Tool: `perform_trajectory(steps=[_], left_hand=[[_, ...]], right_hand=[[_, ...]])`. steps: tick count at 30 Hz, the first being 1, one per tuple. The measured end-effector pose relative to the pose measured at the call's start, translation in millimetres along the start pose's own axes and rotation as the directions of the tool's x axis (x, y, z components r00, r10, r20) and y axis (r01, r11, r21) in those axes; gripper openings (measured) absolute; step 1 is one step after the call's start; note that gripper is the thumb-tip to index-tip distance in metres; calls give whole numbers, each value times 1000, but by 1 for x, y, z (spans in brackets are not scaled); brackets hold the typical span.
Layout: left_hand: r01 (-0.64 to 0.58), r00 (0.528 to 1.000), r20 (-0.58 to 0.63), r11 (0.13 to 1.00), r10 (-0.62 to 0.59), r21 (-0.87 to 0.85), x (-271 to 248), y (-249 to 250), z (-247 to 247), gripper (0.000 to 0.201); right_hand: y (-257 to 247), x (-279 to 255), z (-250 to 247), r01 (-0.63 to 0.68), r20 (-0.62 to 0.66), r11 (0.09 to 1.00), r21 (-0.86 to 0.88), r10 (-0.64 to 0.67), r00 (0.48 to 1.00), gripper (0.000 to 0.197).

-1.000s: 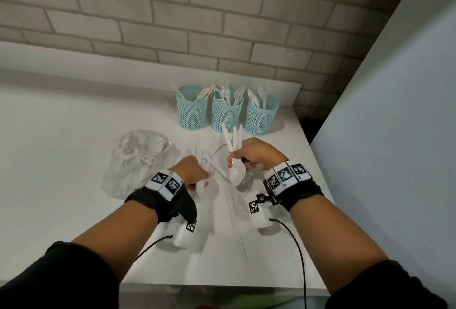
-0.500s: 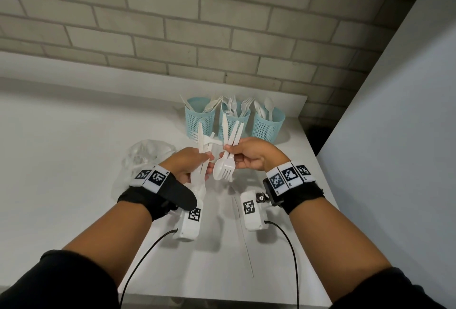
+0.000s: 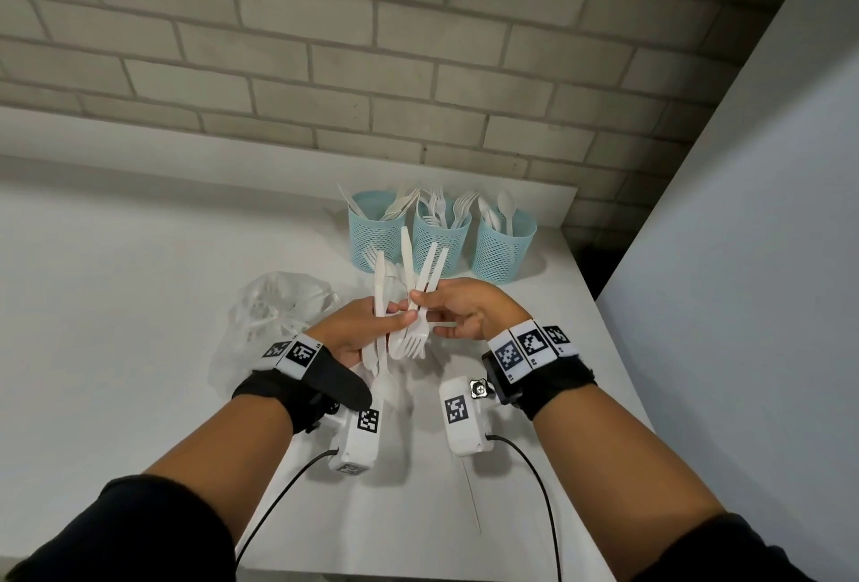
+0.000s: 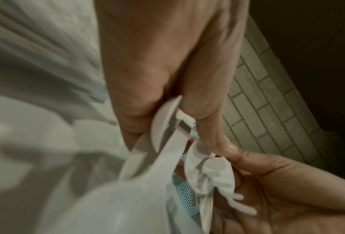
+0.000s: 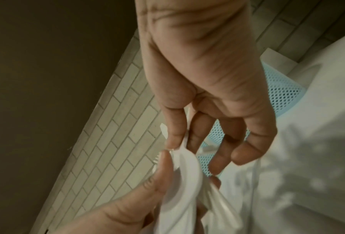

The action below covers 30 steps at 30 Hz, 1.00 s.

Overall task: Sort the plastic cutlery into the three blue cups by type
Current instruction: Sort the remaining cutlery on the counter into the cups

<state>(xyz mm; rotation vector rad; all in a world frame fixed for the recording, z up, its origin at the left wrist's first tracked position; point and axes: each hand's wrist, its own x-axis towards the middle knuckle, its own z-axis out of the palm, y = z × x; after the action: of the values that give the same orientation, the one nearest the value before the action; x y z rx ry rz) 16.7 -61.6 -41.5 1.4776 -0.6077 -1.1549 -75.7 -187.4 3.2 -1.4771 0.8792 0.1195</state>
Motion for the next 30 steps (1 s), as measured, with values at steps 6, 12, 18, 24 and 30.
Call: perform_trajectory(steps=[6, 12, 18, 24, 30], left_hand=[[-21, 999, -26, 998, 23, 59, 6, 0, 1, 18], [-16, 997, -70, 997, 22, 80, 11, 0, 5, 35], [13, 1000, 14, 1000, -13, 23, 12, 6, 6, 25], [95, 993, 59, 984, -104, 149, 12, 7, 2, 13], [162, 979, 92, 966, -183, 200, 14, 5, -6, 12]], right_hand=[[8, 11, 4, -44, 31, 998, 40, 43, 999, 14], [16, 16, 4, 29, -16, 987, 156, -27, 1000, 5], [21, 12, 0, 154, -8, 972, 176, -155, 988, 8], [16, 2, -12, 290, -236, 948, -128, -314, 920, 17], [14, 11, -22, 363, -271, 708, -606, -613, 742, 28]])
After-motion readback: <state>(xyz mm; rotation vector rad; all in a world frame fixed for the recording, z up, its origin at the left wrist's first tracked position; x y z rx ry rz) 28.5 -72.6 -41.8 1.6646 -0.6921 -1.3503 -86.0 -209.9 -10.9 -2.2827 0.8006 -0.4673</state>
